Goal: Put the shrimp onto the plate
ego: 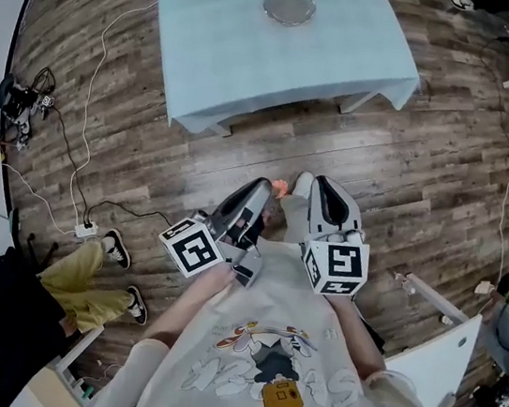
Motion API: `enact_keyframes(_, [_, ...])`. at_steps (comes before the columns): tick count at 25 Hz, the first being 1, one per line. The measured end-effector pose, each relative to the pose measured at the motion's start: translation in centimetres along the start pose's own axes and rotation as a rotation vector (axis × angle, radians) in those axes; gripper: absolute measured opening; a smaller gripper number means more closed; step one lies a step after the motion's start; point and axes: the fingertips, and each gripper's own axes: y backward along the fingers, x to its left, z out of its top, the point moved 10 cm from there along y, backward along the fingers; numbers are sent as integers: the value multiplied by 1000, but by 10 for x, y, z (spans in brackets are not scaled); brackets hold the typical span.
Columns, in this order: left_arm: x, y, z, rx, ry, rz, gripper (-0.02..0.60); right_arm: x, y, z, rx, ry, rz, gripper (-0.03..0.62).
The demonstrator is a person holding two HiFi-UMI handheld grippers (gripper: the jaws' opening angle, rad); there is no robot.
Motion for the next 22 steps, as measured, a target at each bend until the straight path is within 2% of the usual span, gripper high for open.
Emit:
enact_keyframes(8, [-22, -95, 13, -24, -29, 33, 44, -85, -43, 41, -23, -22, 93, 29])
enact_keyframes(11, [-28, -126, 9, -21, -47, 43, 44, -114, -54, 50, -17, 54, 88, 28])
enact_keyframes(18, [-34, -155, 4, -67, -52, 107, 44, -152, -74, 53, 7, 45, 146, 28])
enact_keyframes(22, [-37, -170, 2, -79, -42, 117, 44, -165, -82, 60, 9, 48, 167, 28])
